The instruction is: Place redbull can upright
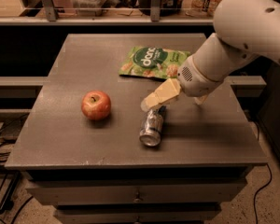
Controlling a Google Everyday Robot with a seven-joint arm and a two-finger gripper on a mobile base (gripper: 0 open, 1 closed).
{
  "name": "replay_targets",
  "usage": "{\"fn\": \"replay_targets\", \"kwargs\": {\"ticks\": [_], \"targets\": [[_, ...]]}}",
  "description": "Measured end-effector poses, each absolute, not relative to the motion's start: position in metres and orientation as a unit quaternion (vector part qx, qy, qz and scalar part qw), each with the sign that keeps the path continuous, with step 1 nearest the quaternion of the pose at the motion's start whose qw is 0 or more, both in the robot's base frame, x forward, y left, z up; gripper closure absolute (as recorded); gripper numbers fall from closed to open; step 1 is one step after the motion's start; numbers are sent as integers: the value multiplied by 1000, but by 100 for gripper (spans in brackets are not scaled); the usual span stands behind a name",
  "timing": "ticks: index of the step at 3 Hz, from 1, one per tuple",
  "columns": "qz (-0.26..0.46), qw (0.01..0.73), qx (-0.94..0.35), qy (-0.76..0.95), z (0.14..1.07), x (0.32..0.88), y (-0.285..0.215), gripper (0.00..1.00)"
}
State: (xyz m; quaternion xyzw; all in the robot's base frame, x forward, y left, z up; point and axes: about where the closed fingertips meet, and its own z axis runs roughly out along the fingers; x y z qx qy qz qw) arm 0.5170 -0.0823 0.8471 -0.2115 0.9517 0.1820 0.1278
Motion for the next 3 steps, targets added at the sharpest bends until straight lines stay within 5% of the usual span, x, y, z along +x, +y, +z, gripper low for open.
{"fn": "replay_targets", "kwargs": {"ticks": [2, 3], "targets": [[170, 115, -177, 962, 840, 524, -59, 0], [157, 104, -174, 967, 835, 525, -50, 16]]}}
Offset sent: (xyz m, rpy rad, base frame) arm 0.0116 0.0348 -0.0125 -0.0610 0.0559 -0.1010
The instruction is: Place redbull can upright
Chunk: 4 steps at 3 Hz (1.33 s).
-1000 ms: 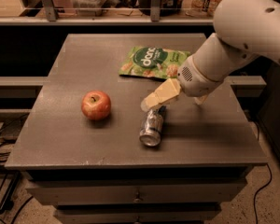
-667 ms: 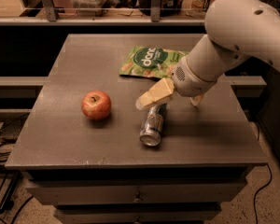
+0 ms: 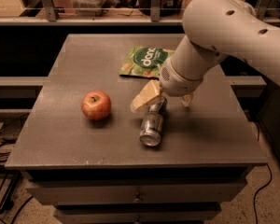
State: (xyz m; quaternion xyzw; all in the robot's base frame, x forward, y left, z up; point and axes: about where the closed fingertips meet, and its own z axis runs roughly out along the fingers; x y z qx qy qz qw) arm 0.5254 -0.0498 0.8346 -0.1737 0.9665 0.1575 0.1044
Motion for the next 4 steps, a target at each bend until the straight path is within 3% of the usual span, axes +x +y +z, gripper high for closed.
{"fn": "replay_targets", "kwargs": {"ticks": [1, 3, 4], "targets": [[144, 98, -172, 969, 832, 527, -44, 48], [144, 98, -172, 969, 836, 527, -44, 94], [149, 125, -206, 959, 857, 530, -45, 100]]}}
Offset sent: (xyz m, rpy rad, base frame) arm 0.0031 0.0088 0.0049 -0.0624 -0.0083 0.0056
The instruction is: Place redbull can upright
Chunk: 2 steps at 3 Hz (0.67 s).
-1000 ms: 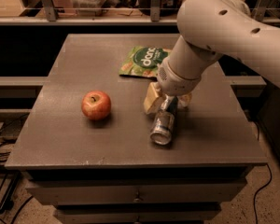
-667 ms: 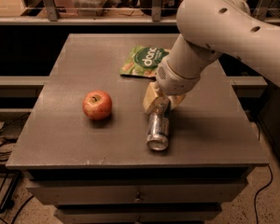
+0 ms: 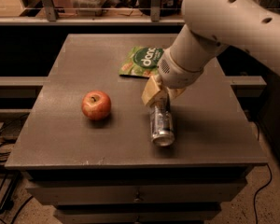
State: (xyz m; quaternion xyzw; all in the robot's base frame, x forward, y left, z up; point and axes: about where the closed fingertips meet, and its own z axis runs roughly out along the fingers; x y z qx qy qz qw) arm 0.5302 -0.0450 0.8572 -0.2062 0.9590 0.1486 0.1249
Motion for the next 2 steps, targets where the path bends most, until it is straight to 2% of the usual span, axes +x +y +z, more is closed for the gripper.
{"fn": "replay_targets", "kwargs": {"ticks": [2], "targets": [[190, 236, -314, 900, 935, 549, -54, 100]]}}
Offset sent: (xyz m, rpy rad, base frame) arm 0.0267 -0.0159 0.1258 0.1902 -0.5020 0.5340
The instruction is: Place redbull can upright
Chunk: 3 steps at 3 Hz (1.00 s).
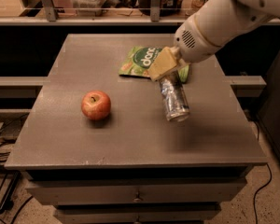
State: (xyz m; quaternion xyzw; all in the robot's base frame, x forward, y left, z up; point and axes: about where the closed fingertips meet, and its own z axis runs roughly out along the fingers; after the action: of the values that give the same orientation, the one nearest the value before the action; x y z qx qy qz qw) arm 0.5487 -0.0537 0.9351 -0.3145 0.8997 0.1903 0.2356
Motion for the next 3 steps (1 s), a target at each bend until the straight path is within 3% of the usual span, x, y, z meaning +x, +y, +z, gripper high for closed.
{"fn": "replay_targets", "kwargs": {"ticks": [1, 3], "targets": [[228, 289, -365, 855, 960, 559, -53, 100], [223, 338, -464, 788, 978, 560, -46, 100]]}}
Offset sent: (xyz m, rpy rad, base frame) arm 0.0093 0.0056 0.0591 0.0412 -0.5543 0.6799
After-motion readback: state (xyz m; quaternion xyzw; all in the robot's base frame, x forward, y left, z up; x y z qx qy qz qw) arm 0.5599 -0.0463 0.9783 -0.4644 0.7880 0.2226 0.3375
